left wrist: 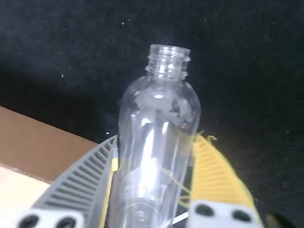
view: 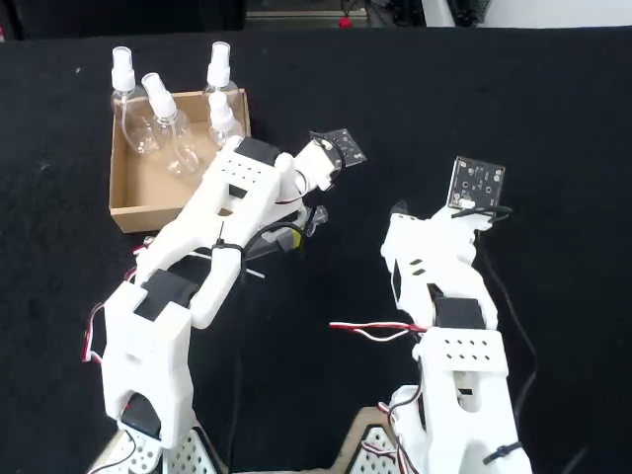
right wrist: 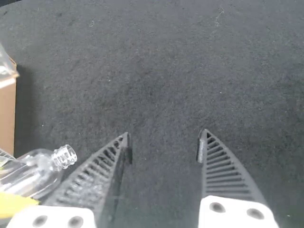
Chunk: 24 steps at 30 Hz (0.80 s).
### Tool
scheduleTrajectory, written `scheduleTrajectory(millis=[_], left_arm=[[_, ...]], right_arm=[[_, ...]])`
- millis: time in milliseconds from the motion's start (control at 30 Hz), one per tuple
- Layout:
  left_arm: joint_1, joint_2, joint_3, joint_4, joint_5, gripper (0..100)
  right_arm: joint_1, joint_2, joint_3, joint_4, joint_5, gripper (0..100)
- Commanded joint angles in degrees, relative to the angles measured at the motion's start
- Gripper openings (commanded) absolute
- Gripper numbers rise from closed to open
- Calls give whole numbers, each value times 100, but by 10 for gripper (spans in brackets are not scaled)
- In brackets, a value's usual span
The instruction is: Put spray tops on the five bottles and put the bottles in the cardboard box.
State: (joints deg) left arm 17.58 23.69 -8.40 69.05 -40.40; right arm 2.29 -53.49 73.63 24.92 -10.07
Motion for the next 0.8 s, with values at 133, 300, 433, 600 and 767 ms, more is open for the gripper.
scheduleTrajectory(millis=[133, 300, 433, 600, 767], left_arm=[[110, -431, -330, 466, 281, 124], [303, -1134, -514, 1310, 290, 124], [268, -1688, -523, 1969, 580, 124], [180, -2426, -505, 2716, 1011, 124], [180, -3051, -409, 3077, 1389, 123]], right_arm=[[79, -198, -31, -167, -18, 223], [79, -198, -40, -167, -18, 223], [79, -198, -40, -167, -18, 223], [79, -198, -48, -167, -18, 223], [79, -198, -31, -167, -18, 223]])
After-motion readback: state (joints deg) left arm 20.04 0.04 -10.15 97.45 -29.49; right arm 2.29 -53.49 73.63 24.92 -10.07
